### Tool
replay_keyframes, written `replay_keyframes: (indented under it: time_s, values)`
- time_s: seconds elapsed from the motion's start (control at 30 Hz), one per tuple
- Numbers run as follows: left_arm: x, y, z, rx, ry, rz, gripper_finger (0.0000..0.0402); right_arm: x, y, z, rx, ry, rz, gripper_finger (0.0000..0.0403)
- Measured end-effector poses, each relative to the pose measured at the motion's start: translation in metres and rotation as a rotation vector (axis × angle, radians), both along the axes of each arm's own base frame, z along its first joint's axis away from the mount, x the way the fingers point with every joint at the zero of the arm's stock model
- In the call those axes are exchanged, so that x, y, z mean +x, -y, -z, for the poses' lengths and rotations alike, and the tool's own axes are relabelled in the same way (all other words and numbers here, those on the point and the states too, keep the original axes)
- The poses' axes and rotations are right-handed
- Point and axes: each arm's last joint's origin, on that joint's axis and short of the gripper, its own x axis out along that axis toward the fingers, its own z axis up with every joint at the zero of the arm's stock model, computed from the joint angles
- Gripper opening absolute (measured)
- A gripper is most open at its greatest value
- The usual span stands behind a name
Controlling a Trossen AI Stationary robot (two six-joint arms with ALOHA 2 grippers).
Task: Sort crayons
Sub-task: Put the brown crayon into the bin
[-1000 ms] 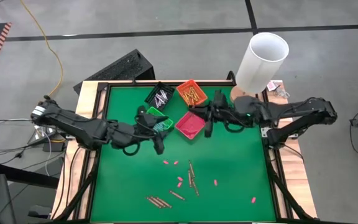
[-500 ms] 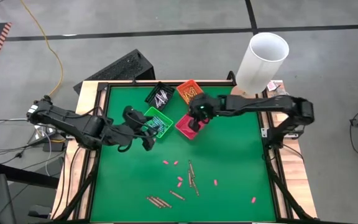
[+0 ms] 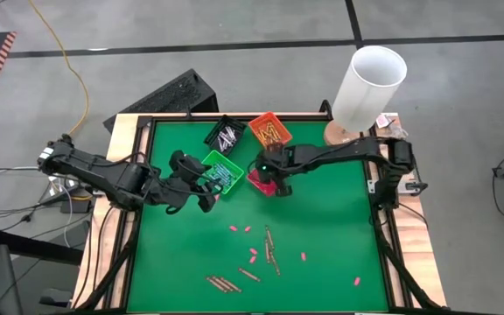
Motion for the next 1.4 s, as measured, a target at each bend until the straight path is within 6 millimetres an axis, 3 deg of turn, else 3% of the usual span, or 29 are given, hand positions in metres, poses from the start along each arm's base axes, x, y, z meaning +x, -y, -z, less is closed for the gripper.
replay_keyframes:
  time_s: [0.37, 0.77, 0.83, 1.0, 1.13, 1.3, 1.4]
  values:
    - [0.000, 0.000, 0.000, 0.002, -0.003, 0.000, 0.0213, 0.011, 0.000, 0.019, -0.062, -0.150, -0.173, 0.0013]
    - [-0.002, 0.000, 0.002, 0.001, -0.024, -0.004, 0.0213, 0.011, -0.002, 0.019, -0.102, -0.173, -0.213, 0.0121]
    - [-0.002, -0.001, 0.002, -0.016, -0.014, -0.015, 0.0213, 0.013, -0.004, 0.011, -0.114, -0.175, -0.176, 0.0135]
    - [-0.003, 0.000, 0.001, -0.050, 0.009, -0.027, 0.0213, 0.021, -0.006, -0.037, -0.080, -0.094, -0.078, 0.0155]
    - [-0.006, 0.003, -0.001, -0.074, 0.019, -0.001, 0.0213, 0.015, -0.015, -0.103, 0.006, 0.047, 0.035, 0.0157]
    - [-0.010, 0.009, 0.000, -0.184, -0.008, 0.091, 0.0213, -0.030, -0.044, -0.174, 0.271, 0.182, 0.161, 0.0157]
    - [-0.013, 0.016, 0.004, -0.239, -0.039, 0.122, 0.0213, -0.071, -0.068, -0.197, 0.355, 0.225, 0.279, 0.0157]
